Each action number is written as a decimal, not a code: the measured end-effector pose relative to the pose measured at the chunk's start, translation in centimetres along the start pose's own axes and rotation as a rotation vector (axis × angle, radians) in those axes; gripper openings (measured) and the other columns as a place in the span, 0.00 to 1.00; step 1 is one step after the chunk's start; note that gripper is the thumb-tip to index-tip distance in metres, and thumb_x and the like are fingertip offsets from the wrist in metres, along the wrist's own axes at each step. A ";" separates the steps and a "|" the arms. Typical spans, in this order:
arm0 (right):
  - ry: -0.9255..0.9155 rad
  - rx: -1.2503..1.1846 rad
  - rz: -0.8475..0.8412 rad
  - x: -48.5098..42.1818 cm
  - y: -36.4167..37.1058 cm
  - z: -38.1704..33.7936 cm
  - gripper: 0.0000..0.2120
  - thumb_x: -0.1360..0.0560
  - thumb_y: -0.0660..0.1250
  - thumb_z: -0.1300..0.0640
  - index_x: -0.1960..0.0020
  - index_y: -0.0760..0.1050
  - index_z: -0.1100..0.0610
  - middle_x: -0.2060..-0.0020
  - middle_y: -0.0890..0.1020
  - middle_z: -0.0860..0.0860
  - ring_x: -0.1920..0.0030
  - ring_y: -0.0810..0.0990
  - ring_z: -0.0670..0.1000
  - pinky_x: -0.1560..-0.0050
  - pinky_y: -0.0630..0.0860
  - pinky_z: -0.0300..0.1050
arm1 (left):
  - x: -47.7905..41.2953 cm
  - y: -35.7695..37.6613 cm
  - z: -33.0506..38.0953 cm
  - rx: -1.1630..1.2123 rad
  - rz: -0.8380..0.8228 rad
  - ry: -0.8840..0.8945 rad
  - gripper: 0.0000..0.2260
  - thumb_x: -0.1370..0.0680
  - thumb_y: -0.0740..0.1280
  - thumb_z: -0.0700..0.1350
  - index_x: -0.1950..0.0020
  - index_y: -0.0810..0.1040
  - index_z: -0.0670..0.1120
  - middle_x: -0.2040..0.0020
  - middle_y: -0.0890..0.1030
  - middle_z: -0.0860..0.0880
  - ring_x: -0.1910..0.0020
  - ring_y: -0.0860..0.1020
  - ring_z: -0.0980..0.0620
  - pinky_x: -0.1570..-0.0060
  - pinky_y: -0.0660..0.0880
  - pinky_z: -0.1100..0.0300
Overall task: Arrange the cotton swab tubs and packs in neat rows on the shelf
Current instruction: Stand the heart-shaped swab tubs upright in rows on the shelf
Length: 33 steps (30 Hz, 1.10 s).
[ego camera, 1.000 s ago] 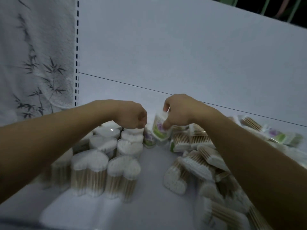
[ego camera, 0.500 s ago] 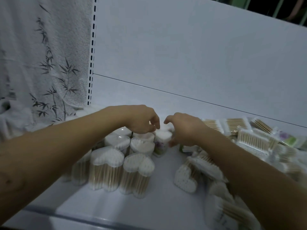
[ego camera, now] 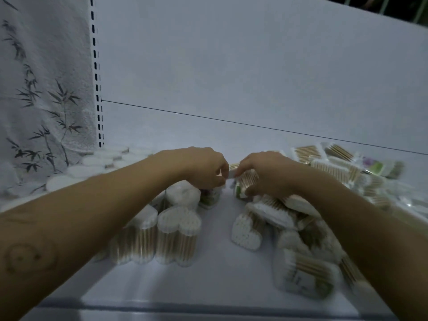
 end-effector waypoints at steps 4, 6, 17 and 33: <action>-0.004 -0.016 -0.013 2.5 0.4 -0.2 0.28 0.31 0.74 0.42 0.33 0.72 0.43 0.34 0.74 0.47 0.35 0.71 0.52 0.34 0.68 0.52 | 0.6 0.1 1.9 -0.013 -0.002 0.067 0.17 0.19 0.61 0.55 0.32 0.73 0.55 0.34 0.75 0.52 0.38 0.74 0.50 0.39 0.70 0.55; 0.013 -0.018 0.014 3.5 0.4 -0.1 0.29 0.30 0.72 0.41 0.32 0.71 0.43 0.32 0.72 0.47 0.33 0.69 0.51 0.32 0.65 0.52 | 1.0 0.3 2.9 -0.034 -0.007 0.083 0.18 0.20 0.61 0.58 0.32 0.73 0.56 0.34 0.75 0.51 0.37 0.73 0.49 0.39 0.70 0.54; 0.036 -0.078 0.176 9.5 0.7 0.5 0.26 0.28 0.69 0.41 0.31 0.69 0.42 0.27 0.66 0.47 0.26 0.60 0.50 0.24 0.49 0.54 | 2.9 2.5 8.5 -0.149 -0.031 -0.016 0.25 0.23 0.61 0.65 0.33 0.71 0.50 0.40 0.78 0.50 0.40 0.74 0.48 0.36 0.64 0.49; 0.007 -0.188 0.288 13.6 0.7 1.6 0.27 0.26 0.66 0.40 0.30 0.66 0.42 0.29 0.66 0.44 0.27 0.59 0.48 0.25 0.43 0.60 | 4.4 -1.9 9.7 0.212 0.088 -0.395 0.12 0.26 0.69 0.50 0.47 0.83 0.45 0.53 0.84 0.46 0.53 0.82 0.48 0.53 0.77 0.58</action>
Point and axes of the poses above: each hand's wrist, its own x-axis away from the middle knuckle, its own y-axis out of the palm, z = x × y, the point moved 5 cm from there along -x, towards the middle knuckle
